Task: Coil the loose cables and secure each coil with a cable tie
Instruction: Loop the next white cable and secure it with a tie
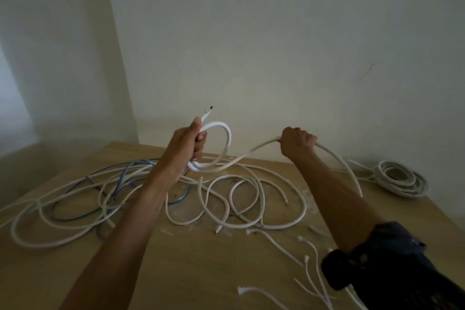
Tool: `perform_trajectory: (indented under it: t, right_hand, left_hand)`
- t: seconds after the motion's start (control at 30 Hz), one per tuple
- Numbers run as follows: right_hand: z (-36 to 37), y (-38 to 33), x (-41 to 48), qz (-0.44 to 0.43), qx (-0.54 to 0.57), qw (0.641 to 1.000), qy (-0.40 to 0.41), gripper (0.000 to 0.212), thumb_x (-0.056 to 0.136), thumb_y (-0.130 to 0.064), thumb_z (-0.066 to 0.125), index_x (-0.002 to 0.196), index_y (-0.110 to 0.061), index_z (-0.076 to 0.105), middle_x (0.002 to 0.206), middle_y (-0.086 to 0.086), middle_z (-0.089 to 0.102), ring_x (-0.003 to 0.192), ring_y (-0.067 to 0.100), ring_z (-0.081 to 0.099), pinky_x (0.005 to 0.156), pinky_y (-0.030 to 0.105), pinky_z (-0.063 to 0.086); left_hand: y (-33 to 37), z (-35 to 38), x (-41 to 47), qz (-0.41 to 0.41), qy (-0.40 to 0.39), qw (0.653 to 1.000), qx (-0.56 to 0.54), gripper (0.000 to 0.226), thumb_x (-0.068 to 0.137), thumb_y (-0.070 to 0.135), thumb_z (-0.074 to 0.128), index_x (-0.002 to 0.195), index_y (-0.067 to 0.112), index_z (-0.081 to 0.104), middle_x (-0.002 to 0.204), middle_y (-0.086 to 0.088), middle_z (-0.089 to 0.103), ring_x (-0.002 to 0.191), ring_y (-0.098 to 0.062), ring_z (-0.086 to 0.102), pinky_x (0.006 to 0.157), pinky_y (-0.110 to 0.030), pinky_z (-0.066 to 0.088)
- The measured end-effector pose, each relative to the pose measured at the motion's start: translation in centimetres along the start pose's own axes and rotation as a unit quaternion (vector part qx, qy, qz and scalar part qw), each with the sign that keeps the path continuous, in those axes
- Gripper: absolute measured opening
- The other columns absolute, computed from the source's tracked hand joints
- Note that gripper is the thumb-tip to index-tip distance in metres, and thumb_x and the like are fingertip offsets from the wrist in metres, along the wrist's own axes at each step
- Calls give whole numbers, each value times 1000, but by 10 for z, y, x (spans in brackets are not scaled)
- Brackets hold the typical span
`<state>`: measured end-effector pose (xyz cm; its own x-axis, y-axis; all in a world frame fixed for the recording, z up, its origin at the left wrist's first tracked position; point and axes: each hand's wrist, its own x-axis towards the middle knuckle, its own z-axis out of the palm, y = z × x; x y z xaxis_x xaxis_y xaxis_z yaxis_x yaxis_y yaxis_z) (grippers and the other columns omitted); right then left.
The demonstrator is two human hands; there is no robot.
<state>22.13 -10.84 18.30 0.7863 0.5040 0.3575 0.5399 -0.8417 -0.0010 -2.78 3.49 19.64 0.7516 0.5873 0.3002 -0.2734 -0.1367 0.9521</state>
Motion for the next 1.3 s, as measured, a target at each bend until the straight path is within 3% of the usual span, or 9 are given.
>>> perform_trajectory:
  t: [0.23, 0.37, 0.53, 0.77, 0.83, 0.9, 1.0, 1.13, 1.3]
  right_hand:
    - [-50, 17, 18, -29, 6, 999, -25, 48, 80, -56, 77, 102, -15, 65, 105, 7, 69, 103, 29, 63, 97, 45, 36]
    - [-77, 15, 22, -54, 18, 995, -78, 60, 79, -73, 66, 97, -16, 66, 99, 3, 65, 101, 28, 59, 101, 48, 33]
    - [-92, 4, 26, -7, 166, 986, -30, 41, 98, -50, 57, 103, -10, 65, 103, 10, 64, 102, 32, 62, 81, 38, 46]
    - [-128, -37, -11, -89, 520, 848, 50, 31, 96, -12, 46, 88, 10, 66, 71, 7, 57, 59, 17, 47, 55, 31, 35]
    - [-126, -55, -47, -199, 506, 834, 92, 25, 98, -9, 47, 83, -2, 66, 70, 1, 60, 58, 13, 53, 61, 30, 43]
    - [-106, -72, -83, -284, 494, 819, 65, 19, 102, -8, 50, 105, -5, 69, 82, 1, 64, 63, 2, 60, 68, 24, 50]
    - [-60, -82, -112, -358, 444, 817, 81, 29, 105, -13, 48, 128, 1, 59, 103, 12, 65, 85, 19, 63, 74, 28, 49]
    - [-22, -80, -113, -380, 383, 826, 166, 42, 104, -19, 48, 144, -5, 49, 120, 13, 59, 96, 28, 57, 74, 35, 50]
    - [1, -73, -117, -392, 282, 831, 277, 40, 103, -22, 52, 137, -3, 58, 106, 14, 58, 86, 25, 50, 51, 41, 48]
  left_hand:
    - [-25, -17, 9, -45, 29, 993, -108, 48, 109, 46, 30, 72, 17, 40, 48, 6, 25, 36, -8, 19, 41, -23, 22]
    - [-30, -24, 12, -103, -40, 970, -214, 50, 108, 44, 30, 66, 18, 38, 46, 9, 24, 34, -4, 19, 41, -23, 19]
    - [-37, 4, 23, -57, 18, 987, -151, 50, 110, 42, 27, 67, 17, 31, 45, 9, 24, 34, -5, 20, 40, -22, 18]
    - [-38, 32, 36, -36, 98, 950, -294, 52, 109, 47, 26, 67, 18, 32, 42, 7, 25, 33, -8, 22, 43, -24, 27]
    - [-29, 40, 38, -42, 96, 945, -311, 54, 109, 49, 26, 65, 19, 34, 42, 6, 25, 35, -9, 23, 46, -26, 28]
    - [-23, 51, 35, -50, 81, 937, -338, 58, 108, 50, 28, 62, 19, 45, 43, 4, 34, 37, -9, 34, 49, -25, 33]
    - [-21, 62, 21, -68, 51, 928, -364, 57, 107, 51, 34, 76, 14, 64, 65, -3, 60, 64, -15, 63, 70, -28, 51]
    - [-31, 62, 16, -95, 11, 901, -424, 60, 105, 52, 34, 63, 18, 60, 61, 3, 51, 60, -13, 54, 64, -26, 50]
    - [-44, 65, 12, -118, -37, 881, -456, 59, 107, 50, 27, 70, 14, 54, 63, 0, 48, 55, -16, 50, 55, -24, 51]
